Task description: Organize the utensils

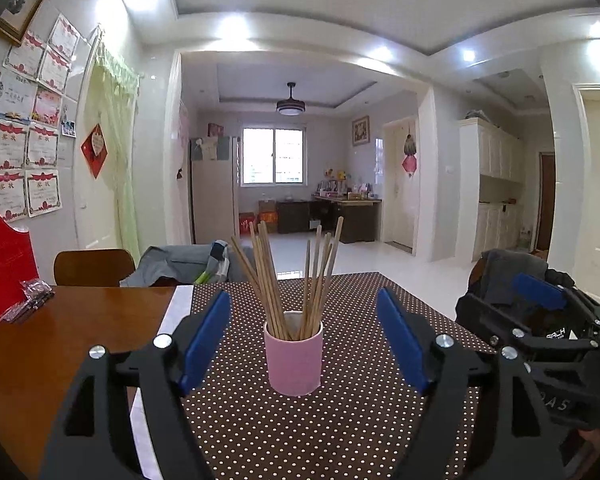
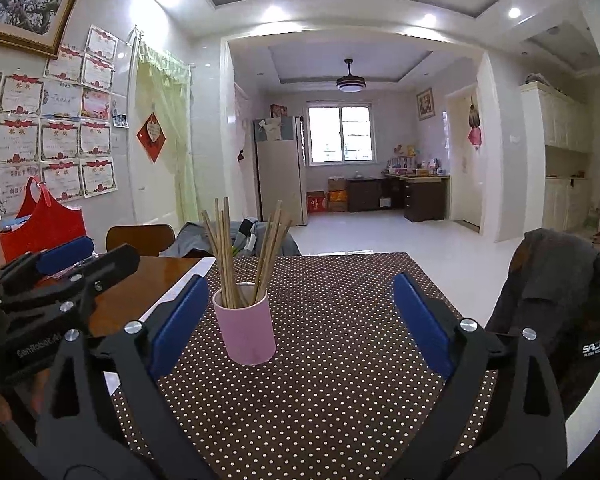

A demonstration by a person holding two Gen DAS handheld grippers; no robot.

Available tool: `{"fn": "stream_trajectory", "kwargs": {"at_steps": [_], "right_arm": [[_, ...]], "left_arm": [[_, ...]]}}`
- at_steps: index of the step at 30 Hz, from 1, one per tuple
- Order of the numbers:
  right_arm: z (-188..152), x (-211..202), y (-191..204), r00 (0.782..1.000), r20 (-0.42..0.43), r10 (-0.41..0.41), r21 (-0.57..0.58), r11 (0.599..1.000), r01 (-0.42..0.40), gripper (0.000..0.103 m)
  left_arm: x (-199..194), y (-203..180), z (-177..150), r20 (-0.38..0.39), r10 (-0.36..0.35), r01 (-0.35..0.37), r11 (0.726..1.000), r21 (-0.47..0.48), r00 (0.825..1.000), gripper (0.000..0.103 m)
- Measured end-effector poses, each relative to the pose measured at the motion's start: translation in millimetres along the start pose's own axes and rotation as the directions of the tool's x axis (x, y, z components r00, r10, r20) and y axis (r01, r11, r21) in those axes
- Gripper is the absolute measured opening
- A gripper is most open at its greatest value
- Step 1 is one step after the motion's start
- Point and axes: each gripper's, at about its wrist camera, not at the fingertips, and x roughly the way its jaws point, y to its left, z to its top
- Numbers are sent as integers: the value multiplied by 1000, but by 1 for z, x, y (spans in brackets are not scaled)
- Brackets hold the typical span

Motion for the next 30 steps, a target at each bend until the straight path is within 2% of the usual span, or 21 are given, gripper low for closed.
{"fn": "stream_trajectory", "kwargs": {"at_steps": [15,30], "right_arm": [[0,-13,3,1000,11,-10,-10,1000,11,93],[1,-15,4,1000,10,-8,-9,1000,8,93]], "left_arm": [[-8,-3,0,44,28,-29,999,16,999,74],[-13,-2,0,39,18,-19,1000,5,999,74]]}}
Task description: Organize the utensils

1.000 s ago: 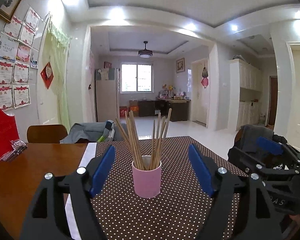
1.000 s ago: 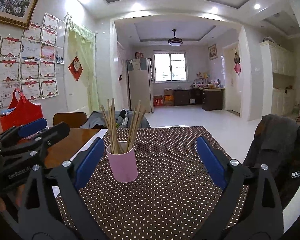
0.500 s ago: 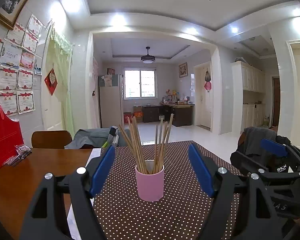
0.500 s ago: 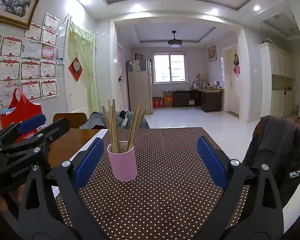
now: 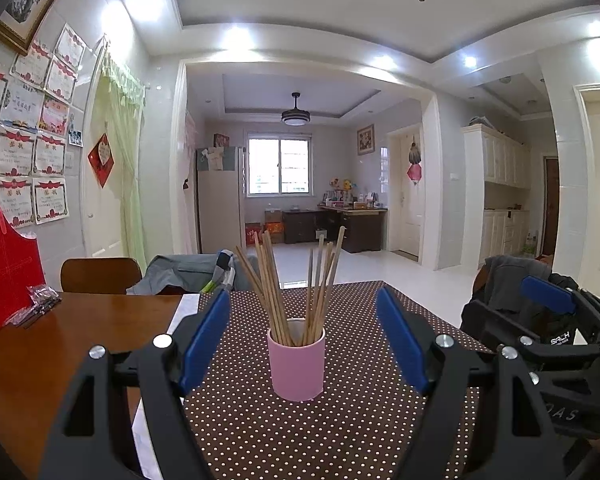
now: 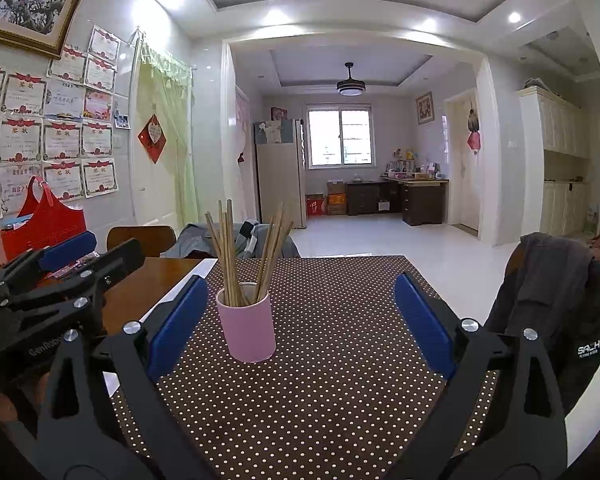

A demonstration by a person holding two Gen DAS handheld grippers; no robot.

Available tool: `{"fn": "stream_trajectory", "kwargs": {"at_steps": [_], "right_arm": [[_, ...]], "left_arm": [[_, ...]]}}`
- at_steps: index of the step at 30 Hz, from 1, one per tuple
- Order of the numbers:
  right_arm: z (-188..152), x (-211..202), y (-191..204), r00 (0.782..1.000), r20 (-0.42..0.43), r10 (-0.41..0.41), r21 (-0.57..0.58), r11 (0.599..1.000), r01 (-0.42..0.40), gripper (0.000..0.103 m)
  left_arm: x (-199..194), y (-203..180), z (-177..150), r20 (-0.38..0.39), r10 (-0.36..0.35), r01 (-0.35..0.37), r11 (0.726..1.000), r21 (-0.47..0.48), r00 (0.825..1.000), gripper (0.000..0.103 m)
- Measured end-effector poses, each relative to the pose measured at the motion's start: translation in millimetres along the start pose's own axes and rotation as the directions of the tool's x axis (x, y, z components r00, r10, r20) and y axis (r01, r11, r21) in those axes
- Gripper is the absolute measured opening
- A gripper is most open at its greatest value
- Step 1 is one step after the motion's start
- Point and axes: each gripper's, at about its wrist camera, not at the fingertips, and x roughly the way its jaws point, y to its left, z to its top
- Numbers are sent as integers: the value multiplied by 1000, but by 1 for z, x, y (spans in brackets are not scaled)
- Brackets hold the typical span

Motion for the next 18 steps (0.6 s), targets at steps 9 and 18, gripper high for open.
{"fn": "stream_trajectory", "kwargs": {"at_steps": [9,18], "right_arm": [[3,0,2,1000,-3,-2,3,1000,2,93],[4,0,1,1000,-8,1,10,1000,-1,93]], "left_arm": [[0,-1,0,9,1,-1,1000,8,1000,74],[-1,-2,0,13,6,-6,1000,15,1000,74]]}}
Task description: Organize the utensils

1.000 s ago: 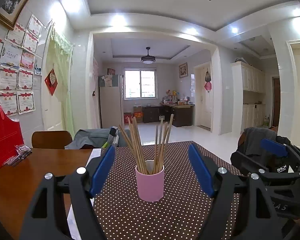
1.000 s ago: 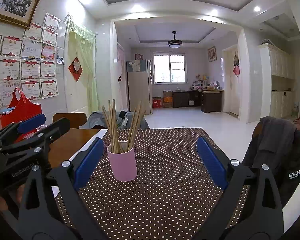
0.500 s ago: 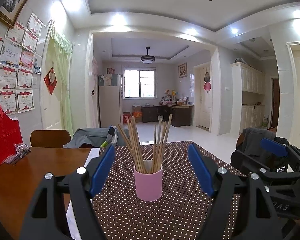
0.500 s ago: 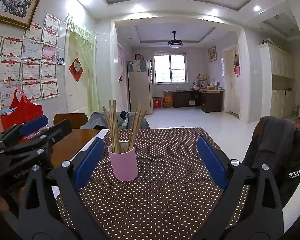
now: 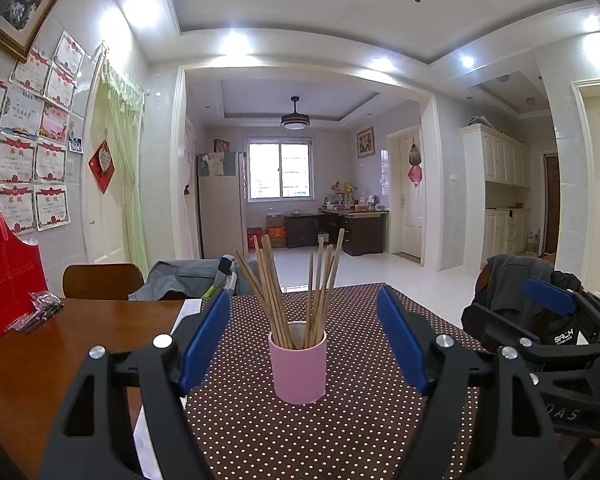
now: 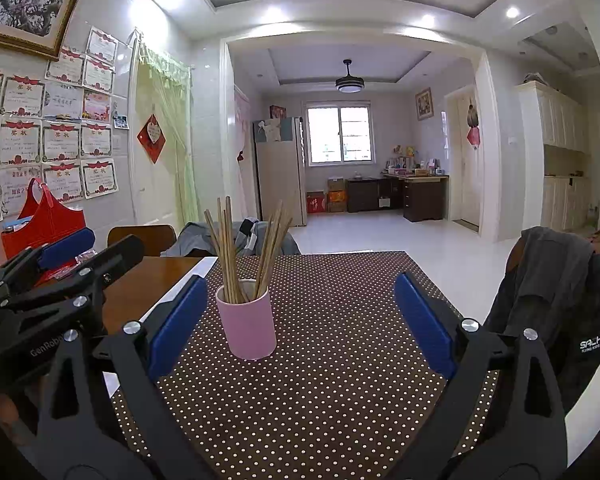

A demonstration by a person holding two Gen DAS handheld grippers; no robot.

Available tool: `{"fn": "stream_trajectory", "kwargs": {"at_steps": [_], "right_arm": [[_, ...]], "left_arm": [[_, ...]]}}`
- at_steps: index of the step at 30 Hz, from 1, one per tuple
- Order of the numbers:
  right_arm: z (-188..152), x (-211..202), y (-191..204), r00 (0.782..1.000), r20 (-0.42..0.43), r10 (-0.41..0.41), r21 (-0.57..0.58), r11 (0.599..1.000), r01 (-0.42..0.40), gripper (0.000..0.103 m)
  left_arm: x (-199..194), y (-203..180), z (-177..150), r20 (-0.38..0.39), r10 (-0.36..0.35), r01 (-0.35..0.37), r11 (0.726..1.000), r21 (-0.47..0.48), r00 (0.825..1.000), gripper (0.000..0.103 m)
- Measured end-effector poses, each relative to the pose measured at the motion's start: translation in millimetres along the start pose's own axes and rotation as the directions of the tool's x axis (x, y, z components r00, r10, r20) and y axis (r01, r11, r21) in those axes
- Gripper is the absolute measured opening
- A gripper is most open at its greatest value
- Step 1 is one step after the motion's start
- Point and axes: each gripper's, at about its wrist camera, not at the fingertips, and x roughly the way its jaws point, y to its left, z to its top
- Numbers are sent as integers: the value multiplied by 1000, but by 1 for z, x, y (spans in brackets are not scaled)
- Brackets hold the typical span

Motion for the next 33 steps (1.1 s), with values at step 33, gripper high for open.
{"fn": "stream_trajectory", "kwargs": {"at_steps": [33], "right_arm": [[-7,7,-7,1000,-21,8,27,1000,-8,93]], "left_arm": [[2,0,-1,-6,4,-4,1000,9,1000,74]]}}
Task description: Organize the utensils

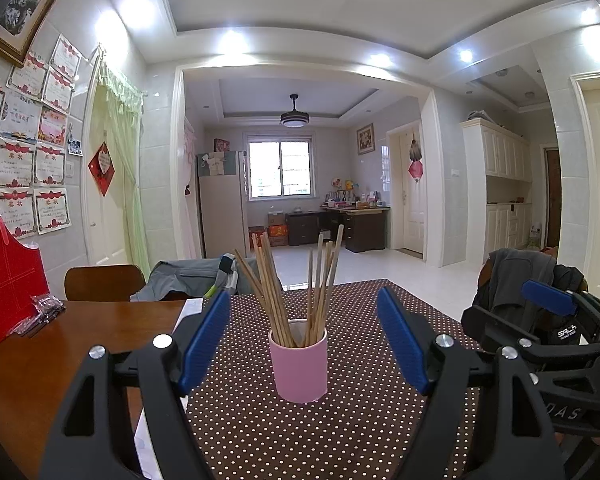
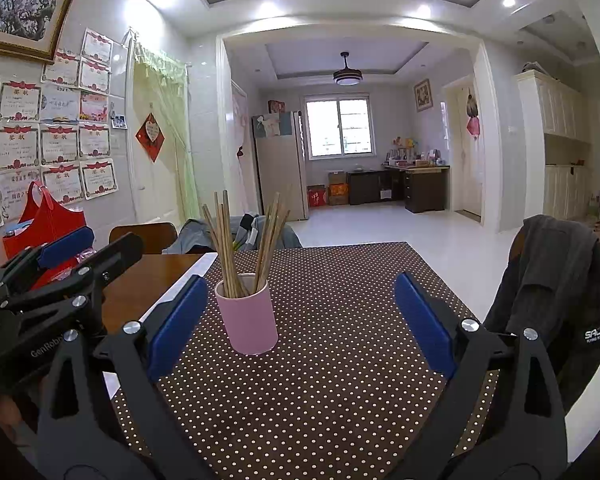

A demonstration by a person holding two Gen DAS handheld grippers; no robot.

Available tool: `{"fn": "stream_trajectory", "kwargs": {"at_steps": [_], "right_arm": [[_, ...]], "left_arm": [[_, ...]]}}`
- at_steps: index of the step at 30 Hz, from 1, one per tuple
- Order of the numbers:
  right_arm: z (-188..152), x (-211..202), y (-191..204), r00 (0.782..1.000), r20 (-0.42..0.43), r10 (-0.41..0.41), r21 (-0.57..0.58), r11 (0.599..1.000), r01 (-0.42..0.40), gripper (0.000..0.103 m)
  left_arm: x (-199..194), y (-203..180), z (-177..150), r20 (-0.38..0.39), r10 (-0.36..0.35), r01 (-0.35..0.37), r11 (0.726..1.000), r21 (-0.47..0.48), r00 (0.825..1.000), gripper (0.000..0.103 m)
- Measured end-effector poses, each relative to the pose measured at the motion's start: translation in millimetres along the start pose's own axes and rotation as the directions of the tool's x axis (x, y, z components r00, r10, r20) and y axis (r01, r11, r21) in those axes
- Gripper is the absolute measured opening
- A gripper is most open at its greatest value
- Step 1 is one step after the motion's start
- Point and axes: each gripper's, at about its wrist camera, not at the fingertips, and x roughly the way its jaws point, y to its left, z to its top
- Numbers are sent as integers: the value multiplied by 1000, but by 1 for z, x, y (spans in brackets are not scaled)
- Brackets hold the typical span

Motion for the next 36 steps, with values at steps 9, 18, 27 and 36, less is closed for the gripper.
{"fn": "stream_trajectory", "kwargs": {"at_steps": [9,18,27,36], "right_arm": [[-3,0,1,1000,6,-9,-3,1000,9,93],[-6,0,3,1000,3,-13,-2,1000,13,93],[-7,0,2,1000,-3,-12,6,1000,12,93],[-8,1,1,1000,-14,-13,12,1000,13,93]], "left_arm": [[0,4,-1,-2,-1,1,1000,3,1000,74],[0,6,-1,-4,-2,2,1000,6,1000,74],[0,5,-1,-5,-2,2,1000,8,1000,74],[2,10,-3,-11,-2,2,1000,11,1000,74]]}}
